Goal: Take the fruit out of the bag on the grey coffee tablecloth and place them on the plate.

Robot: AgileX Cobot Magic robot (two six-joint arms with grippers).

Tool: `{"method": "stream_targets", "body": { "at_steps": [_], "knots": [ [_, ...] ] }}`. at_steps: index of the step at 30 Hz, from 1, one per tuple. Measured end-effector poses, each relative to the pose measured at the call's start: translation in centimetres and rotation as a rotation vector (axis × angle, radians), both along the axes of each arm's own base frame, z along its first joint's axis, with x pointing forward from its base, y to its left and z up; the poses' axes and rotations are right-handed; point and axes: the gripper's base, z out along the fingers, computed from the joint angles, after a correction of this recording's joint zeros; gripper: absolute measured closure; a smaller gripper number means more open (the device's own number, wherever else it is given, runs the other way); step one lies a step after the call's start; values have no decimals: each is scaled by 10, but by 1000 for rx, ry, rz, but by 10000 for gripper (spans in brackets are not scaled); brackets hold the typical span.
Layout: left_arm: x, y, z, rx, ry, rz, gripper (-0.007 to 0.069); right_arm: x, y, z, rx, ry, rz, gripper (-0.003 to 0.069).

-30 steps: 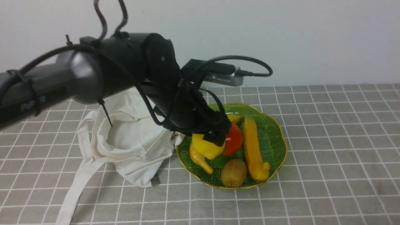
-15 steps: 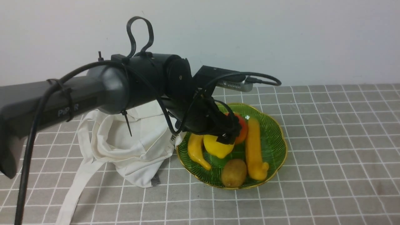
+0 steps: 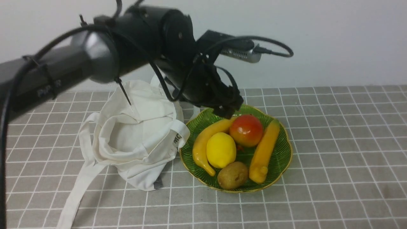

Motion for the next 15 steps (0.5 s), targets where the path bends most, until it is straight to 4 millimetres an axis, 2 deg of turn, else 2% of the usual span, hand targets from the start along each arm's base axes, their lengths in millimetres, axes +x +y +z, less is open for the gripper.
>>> {"method": "stream_targets", "body": {
  "at_steps": [1,2,3,4,5,7,9,15],
  "knots": [
    [-2,3,11,13,-7,-3,195,0,0,0,0,0,0,674],
    [-7,8,25,43,-3,-6,289,0,0,0,0,0,0,674],
    [-10,10,30,61,8,-8,323,0,0,0,0,0,0,674],
    [-13,15,42,82,-7,-10,410,0,0,0,0,1,0,674],
    [-22,22,60,92,-41,-16,540,0,0,0,0,1,0,674],
    [-27,27,68,103,-58,-19,578,0,0,0,0,1,0,674],
    [-41,37,80,108,-79,-22,619,0,0,0,0,0,0,674],
    [-85,66,85,126,-67,-21,632,0,0,0,0,0,0,674]
  ]
}}
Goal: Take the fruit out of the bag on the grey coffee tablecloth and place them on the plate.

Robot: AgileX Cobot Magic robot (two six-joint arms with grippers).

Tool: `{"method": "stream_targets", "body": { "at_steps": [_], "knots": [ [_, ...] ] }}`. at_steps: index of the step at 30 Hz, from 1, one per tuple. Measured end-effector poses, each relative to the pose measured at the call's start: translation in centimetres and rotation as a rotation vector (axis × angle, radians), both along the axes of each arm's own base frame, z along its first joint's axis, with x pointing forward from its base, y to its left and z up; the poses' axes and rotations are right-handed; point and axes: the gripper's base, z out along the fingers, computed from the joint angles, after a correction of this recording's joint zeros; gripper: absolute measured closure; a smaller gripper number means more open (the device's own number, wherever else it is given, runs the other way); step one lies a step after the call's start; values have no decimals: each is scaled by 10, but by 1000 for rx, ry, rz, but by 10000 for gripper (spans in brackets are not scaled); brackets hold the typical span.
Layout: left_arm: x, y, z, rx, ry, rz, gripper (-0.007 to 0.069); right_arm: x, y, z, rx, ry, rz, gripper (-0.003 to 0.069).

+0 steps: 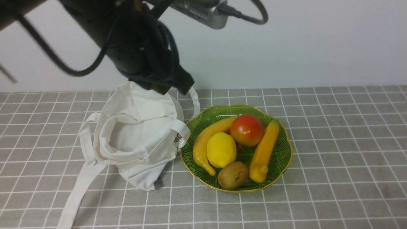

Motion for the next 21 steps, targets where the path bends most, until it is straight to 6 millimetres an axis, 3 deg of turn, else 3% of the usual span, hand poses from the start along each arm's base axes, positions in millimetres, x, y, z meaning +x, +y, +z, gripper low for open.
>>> {"method": "stream_targets", "body": {
  "at_steps": [3,7,9,10,12,16,21],
  "knots": [
    [-30,19,0,-7,-10,-1,632,0,0,0,0,0,0,674],
    [-81,48,-22,-126,-126,10,632,0,0,0,0,0,0,674],
    [-107,64,-44,-201,-191,35,632,0,0,0,0,0,0,674],
    [-107,64,-43,-212,-202,37,632,0,0,0,0,0,0,674],
    [-134,80,-73,-321,-293,73,632,0,0,0,0,0,0,674],
    [-168,101,-109,-484,-429,107,632,0,0,0,0,0,0,674],
    [-200,120,-123,-740,-560,165,632,0,0,0,0,0,0,674]
  ]
}}
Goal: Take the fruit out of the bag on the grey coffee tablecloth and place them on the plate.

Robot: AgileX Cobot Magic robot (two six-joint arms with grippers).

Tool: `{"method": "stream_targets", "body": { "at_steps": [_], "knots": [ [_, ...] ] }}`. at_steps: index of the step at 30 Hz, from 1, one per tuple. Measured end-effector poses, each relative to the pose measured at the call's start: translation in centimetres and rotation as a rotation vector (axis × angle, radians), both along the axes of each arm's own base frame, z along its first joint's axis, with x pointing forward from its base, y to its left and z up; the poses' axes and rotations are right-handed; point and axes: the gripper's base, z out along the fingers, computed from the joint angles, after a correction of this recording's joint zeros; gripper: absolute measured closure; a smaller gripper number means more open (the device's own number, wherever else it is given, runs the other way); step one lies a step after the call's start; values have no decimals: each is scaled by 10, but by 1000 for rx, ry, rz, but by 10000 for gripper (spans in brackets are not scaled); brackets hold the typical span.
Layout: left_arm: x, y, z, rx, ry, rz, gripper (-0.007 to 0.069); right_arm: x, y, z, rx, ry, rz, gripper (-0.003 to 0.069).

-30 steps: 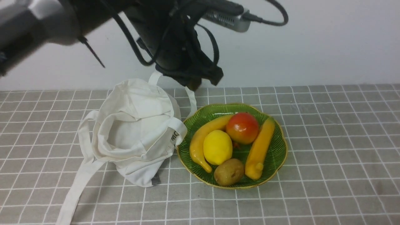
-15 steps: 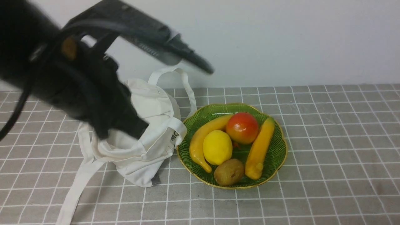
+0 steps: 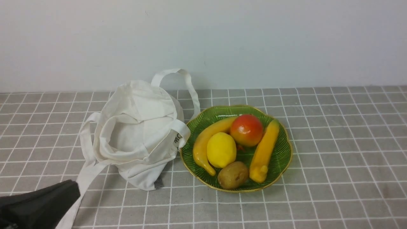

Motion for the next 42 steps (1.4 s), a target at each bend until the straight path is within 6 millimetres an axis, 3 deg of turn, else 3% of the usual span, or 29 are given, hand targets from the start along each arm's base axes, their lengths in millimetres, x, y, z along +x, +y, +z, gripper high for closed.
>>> {"method": "stream_targets", "body": {
  "at_steps": [7,16,22,27,33,42],
  "knots": [
    [-19,12,-23,-50,-86,1,632,0,0,0,0,0,0,674],
    [-19,12,-40,-32,-58,1,632,0,0,0,0,0,0,674],
    [-18,15,-51,79,-19,18,632,0,0,0,0,0,0,674],
    [-15,20,-68,132,33,111,632,0,0,0,0,0,0,674],
    [-9,29,-92,221,-29,281,632,0,0,0,0,0,0,674],
    [-14,39,-95,260,-32,443,632,0,0,0,0,0,0,674]
  ]
}}
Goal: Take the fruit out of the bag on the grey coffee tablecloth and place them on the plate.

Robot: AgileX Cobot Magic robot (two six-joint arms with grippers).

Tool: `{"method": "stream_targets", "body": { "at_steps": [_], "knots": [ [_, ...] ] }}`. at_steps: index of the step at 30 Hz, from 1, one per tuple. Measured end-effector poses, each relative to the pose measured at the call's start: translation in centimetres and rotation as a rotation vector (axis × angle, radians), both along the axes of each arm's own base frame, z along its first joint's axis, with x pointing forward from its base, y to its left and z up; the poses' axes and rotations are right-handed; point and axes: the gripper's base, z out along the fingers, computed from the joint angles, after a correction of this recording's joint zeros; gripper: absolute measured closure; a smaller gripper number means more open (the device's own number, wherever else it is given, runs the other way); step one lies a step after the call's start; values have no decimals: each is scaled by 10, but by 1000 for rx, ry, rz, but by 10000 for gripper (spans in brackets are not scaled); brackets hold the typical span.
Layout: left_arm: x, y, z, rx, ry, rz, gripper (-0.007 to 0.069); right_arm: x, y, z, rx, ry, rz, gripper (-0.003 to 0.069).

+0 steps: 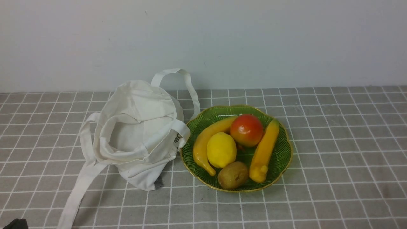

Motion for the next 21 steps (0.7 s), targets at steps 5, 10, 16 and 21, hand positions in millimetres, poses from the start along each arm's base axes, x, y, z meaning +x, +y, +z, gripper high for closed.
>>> {"method": "stream_targets", "body": {
  "at_steps": [5,10,16,21],
  "knots": [
    [-1,1,-4,2,45,26,632,0,0,0,0,0,0,674],
    [-2,1,-6,5,64,24,632,0,0,0,0,1,0,674],
    [-2,1,-6,5,65,24,632,0,0,0,0,1,0,674],
    [-2,1,-6,5,65,24,632,0,0,0,0,1,0,674]
  ]
}}
